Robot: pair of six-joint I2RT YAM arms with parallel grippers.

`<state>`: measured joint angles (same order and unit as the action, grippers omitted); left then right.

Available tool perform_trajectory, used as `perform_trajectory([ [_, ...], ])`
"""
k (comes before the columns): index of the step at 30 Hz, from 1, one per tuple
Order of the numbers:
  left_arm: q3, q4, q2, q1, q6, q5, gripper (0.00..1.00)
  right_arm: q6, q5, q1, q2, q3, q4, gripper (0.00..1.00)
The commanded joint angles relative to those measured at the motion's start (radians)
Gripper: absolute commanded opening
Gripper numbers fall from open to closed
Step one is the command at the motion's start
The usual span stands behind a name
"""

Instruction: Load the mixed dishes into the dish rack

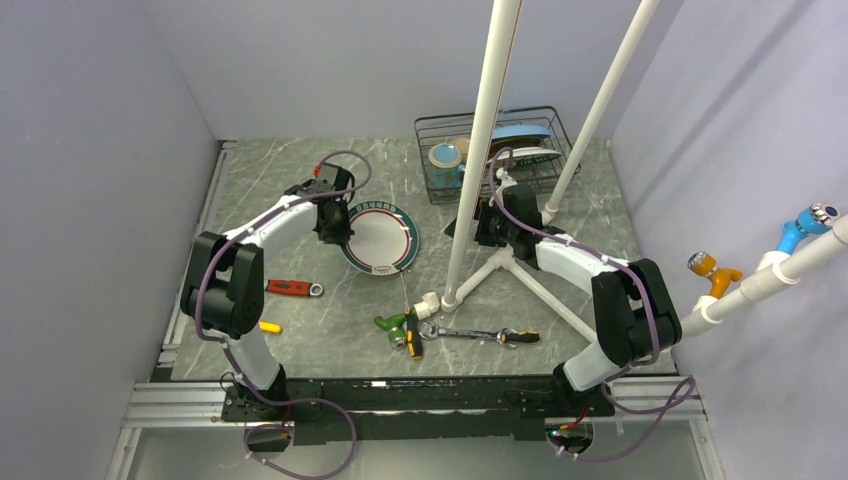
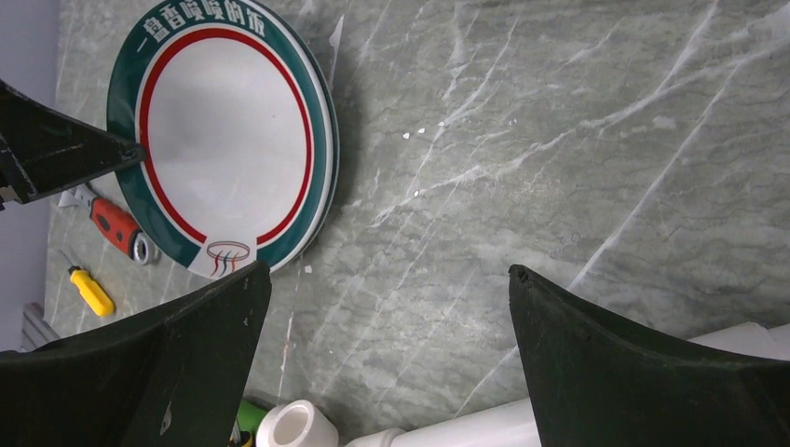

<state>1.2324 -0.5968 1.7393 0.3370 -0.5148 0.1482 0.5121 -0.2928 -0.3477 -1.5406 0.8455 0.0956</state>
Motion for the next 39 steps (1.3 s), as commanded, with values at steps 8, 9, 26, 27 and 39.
perform_trajectory([
  [8, -0.015, -0.033, 0.04, 0.008, 0.124, -0.04, 0.12, -0.018, 0.027, -0.014, -0.012, 0.035, 0.007, 1.0],
  [9, -0.014, -0.036, 0.041, 0.008, 0.124, -0.038, 0.13, -0.018, 0.027, -0.014, -0.013, 0.036, 0.006, 1.0],
  [26, -0.057, 0.02, 0.008, 0.008, 0.137, -0.079, 0.14, -0.017, 0.038, -0.014, -0.003, 0.026, 0.006, 1.0],
  [27, -0.062, 0.023, -0.003, 0.008, 0.134, -0.076, 0.12, -0.017, 0.037, -0.014, -0.005, 0.026, 0.006, 1.0],
  [39, -0.09, 0.037, -0.155, -0.017, 0.08, -0.213, 0.0, -0.031, -0.044, -0.014, -0.013, 0.041, 0.008, 1.0],
])
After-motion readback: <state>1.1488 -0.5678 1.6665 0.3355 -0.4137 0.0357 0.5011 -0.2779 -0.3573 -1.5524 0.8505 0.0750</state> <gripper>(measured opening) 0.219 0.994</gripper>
